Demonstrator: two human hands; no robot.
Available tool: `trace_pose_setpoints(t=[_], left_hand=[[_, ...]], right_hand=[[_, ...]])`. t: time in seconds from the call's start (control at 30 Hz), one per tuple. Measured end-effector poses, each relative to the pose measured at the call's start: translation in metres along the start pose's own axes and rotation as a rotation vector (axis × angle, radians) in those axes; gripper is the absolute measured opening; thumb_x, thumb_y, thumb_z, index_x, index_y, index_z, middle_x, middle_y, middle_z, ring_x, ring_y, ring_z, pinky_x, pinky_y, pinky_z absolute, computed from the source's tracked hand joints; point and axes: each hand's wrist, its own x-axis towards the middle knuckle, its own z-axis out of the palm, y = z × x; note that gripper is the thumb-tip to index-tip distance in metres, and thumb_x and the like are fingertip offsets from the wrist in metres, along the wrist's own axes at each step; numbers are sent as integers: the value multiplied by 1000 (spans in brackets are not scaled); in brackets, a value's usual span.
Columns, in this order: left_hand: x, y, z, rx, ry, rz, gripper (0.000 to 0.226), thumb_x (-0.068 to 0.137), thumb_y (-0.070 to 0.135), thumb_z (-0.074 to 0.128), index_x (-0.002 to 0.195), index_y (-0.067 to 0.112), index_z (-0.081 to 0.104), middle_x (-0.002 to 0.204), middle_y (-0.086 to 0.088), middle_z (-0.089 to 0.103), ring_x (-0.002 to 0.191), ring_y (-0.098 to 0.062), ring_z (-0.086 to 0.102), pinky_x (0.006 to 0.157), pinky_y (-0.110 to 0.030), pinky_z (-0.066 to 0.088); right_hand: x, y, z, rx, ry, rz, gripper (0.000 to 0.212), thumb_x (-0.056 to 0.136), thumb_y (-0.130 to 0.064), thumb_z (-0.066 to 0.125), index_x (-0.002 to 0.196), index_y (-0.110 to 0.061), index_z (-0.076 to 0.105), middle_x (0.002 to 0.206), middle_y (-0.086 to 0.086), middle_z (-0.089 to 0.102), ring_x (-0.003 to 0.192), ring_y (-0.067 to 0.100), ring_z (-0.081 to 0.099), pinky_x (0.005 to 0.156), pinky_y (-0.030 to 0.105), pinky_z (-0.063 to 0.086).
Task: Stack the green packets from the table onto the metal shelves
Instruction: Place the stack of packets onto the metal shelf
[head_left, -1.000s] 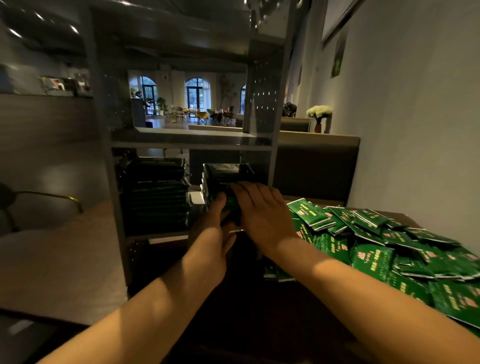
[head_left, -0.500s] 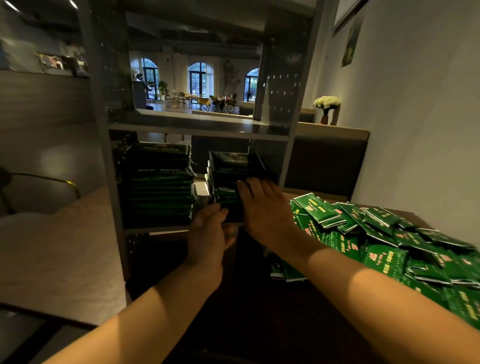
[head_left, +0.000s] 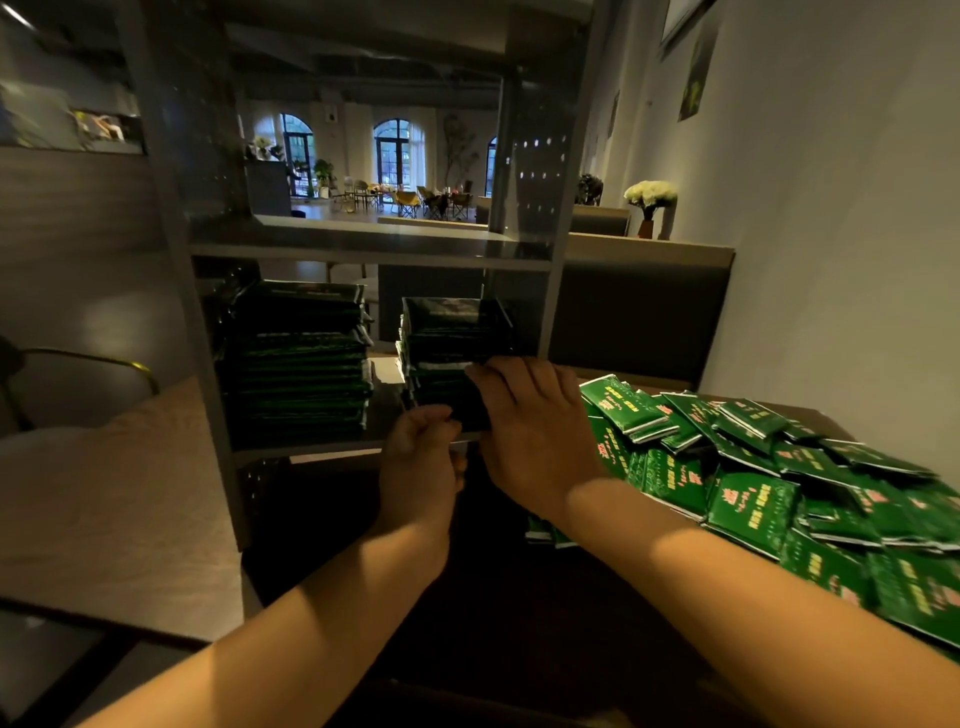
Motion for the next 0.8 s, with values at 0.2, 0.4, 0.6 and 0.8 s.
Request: trace_pose_setpoints(t=[0.2,0.4,0.6,0.8], left_hand=[[-18,-17,36,94,-74,51,19,93,8,48,92,22,62,82,-4,62,68,-15,54,59,-25,44],[-34,-44,78,144,-277,166,21,92,5,52,88,24,59,93,1,59,75,-11,52,60,-23,41],[-42,-89,128,179,-524,304,24,90,2,53,80,24,56,73,7,54,63,-8,47,59,-26,37],[-60,-139,177,243,-663,298,18,77,21,53,75,39,57,76,17,60,69,-14,56,61,-36,45]], right_hand=[[-41,22,-21,62,-58,117,52,79,-39,42,122,-16,62,117,6,61,104,31,55,84,41,43],[-79,66,-43,254,-323,450,50,85,-20,56,135,-23,47,131,4,49,124,25,41,102,38,40],[-139,106,-56,464,-202,689,39,90,-13,51,125,-28,56,120,-7,58,81,5,55,70,12,42],[-197,157,-64,435,-144,931,35,86,-4,53,109,-27,65,107,-6,64,78,11,58,65,23,44]])
